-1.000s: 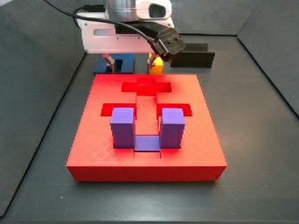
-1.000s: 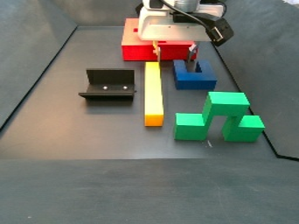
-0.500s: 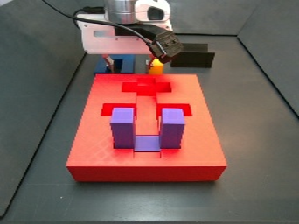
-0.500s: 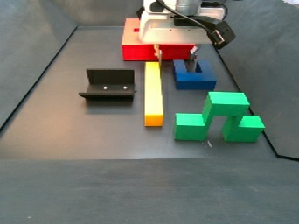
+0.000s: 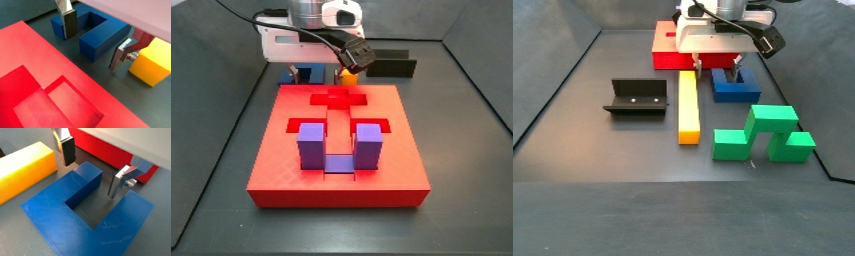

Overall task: Pick up the blue object. Move up. Place the blue object on the fixture. Regrasp the blue object. Move to above the board. Insert the blue object.
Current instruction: Pick up the blue object.

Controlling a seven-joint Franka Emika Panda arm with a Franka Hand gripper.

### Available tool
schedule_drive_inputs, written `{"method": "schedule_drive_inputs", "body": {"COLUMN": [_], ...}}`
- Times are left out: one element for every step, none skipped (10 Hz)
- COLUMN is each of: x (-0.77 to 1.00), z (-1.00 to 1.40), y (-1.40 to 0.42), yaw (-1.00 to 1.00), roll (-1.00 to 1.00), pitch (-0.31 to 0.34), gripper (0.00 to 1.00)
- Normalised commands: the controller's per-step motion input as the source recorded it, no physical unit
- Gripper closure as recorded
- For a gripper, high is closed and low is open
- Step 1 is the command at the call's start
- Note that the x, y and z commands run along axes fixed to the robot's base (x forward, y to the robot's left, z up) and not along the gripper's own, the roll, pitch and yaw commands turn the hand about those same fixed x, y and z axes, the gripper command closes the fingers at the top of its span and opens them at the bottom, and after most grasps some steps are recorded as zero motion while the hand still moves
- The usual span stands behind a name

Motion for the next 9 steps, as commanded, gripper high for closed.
{"method": "schedule_drive_inputs", "body": {"x": [0.0,0.0,0.0,-0.01,-0.02,-0.01,0.0,0.0,0.0], "z": [-0.02,0.0,-0.01,-0.03,0.0,-0.01,0.0,0.0,0.0], "y": [0.03,0.1,0.08,0.08,0.0,0.0,0.0,0.0,0.0], "yaw": [-0.07,-0.07,-0.09,-0.09,-0.03,-0.03,0.0,0.0,0.0], "roll": [0.07,0.03,0.02,0.03,0.02,0.01,0.0,0.0,0.0], "pitch": [0.02,0.026,0.011,0.006,0.0,0.0,0.0,0.0,0.0], "gripper": [0.0,0.0,0.0,0.0,0.0,0.0,0.0,1.0,1.0]}}
